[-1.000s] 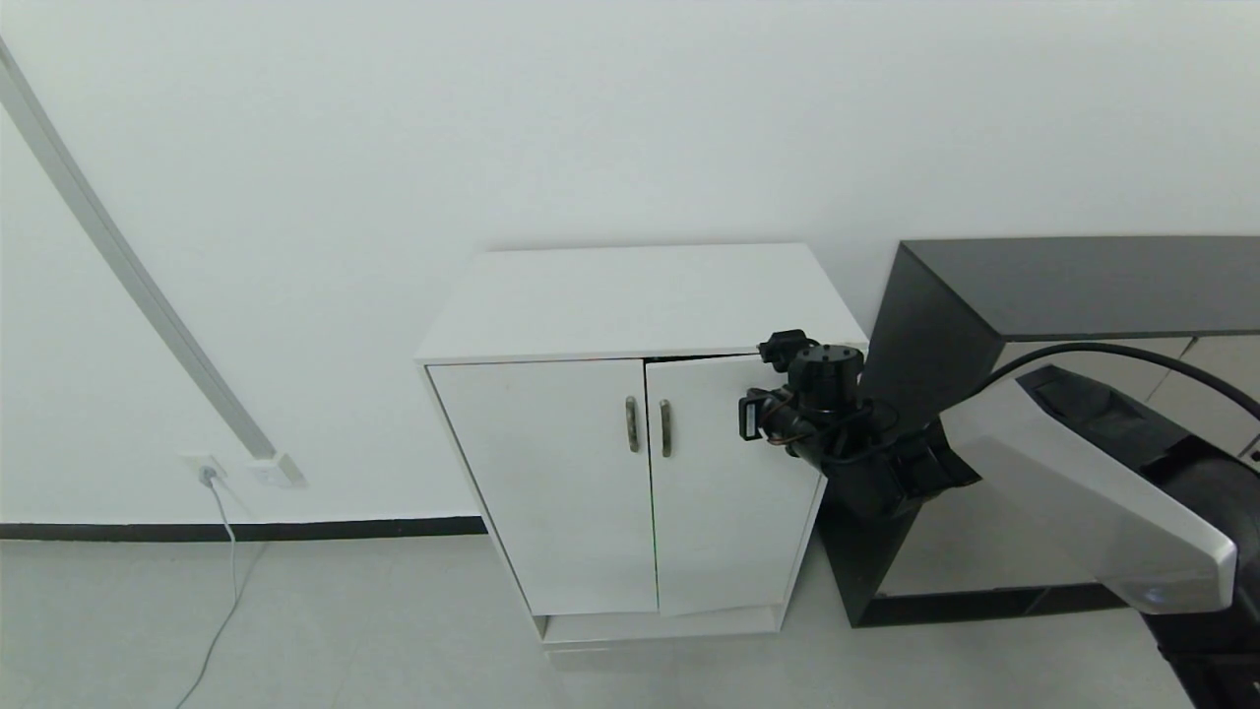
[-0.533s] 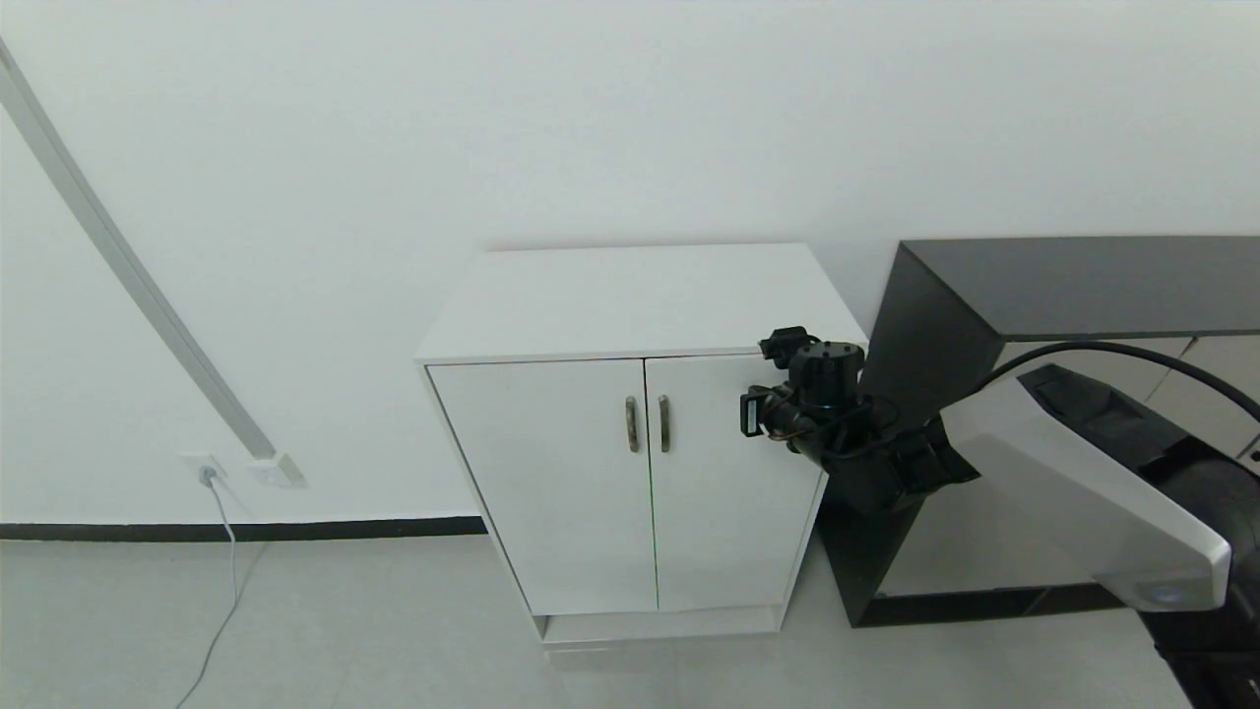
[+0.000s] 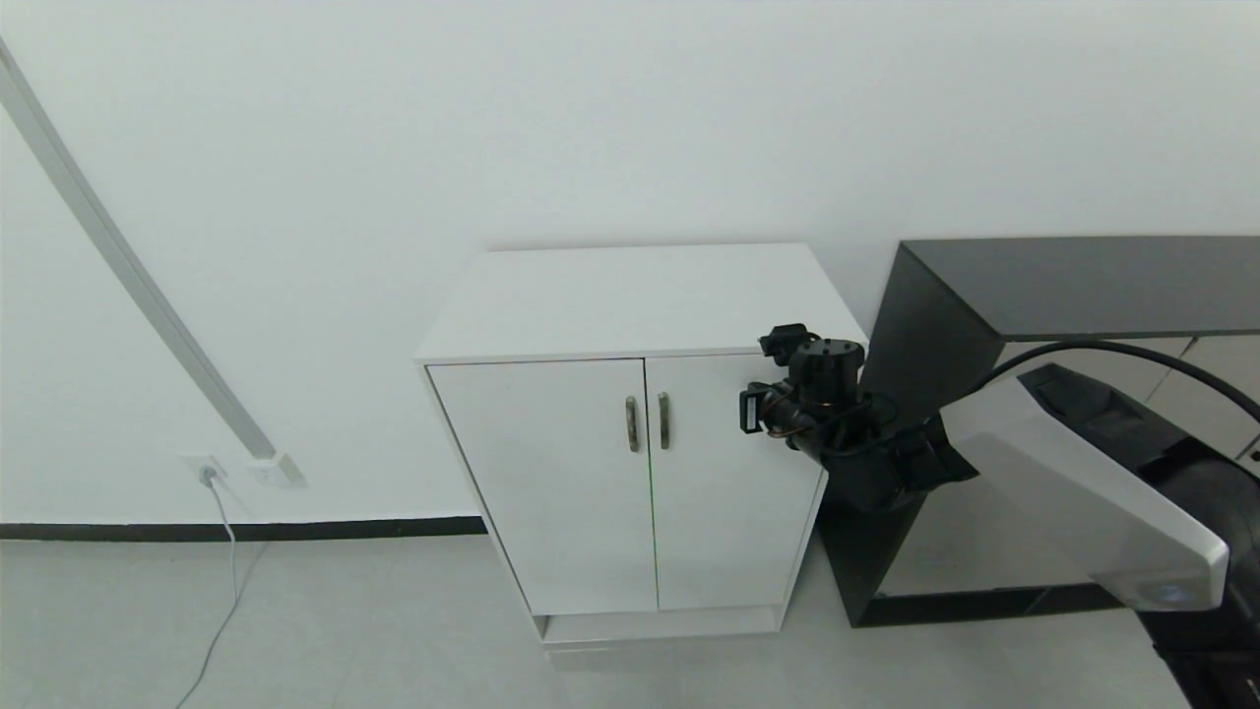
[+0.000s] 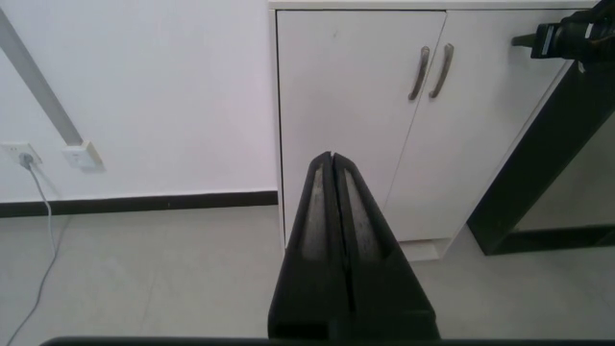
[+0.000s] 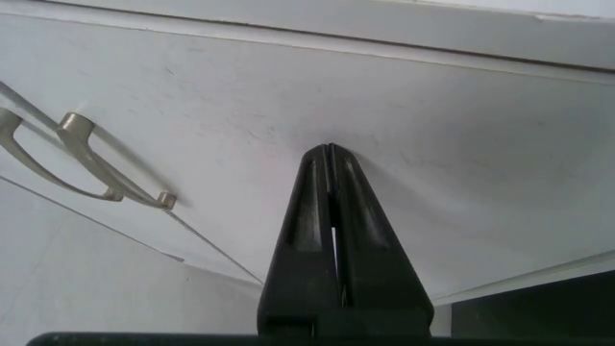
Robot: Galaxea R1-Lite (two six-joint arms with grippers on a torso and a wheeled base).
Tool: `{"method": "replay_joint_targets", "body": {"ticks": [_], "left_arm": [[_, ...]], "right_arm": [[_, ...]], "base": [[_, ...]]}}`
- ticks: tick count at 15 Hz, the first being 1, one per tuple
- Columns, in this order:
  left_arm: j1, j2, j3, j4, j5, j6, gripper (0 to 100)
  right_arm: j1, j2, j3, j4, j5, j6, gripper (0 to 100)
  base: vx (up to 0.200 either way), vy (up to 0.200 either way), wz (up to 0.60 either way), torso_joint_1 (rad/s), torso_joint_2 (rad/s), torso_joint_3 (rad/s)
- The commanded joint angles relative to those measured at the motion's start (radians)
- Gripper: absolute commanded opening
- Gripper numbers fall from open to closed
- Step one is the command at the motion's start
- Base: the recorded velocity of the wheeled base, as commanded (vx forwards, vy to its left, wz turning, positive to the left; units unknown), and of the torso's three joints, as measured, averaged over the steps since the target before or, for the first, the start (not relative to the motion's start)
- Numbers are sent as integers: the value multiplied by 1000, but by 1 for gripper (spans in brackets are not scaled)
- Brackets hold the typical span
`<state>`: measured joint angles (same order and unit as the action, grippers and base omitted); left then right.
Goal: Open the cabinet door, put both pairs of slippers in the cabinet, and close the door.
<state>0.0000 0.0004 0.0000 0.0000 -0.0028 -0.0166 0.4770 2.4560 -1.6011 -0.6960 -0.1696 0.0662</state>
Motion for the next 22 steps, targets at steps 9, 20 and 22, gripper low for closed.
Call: {"method": "replay_joint_targets", "body": {"ticks": [9, 20, 22], "left_arm": [[0, 1, 0, 0, 0, 0, 0], [0, 1, 0, 0, 0, 0, 0], [0, 1, 0, 0, 0, 1, 0]], "right_arm": [[0, 3, -25, 19, -2, -2, 0], [20, -112, 141, -42, -10, 0, 0], [32, -172, 231, -85, -11, 0, 0]], "base": [[0, 0, 0, 0, 0, 0], [0, 0, 0, 0, 0, 0], [0, 0, 0, 0, 0, 0]]}}
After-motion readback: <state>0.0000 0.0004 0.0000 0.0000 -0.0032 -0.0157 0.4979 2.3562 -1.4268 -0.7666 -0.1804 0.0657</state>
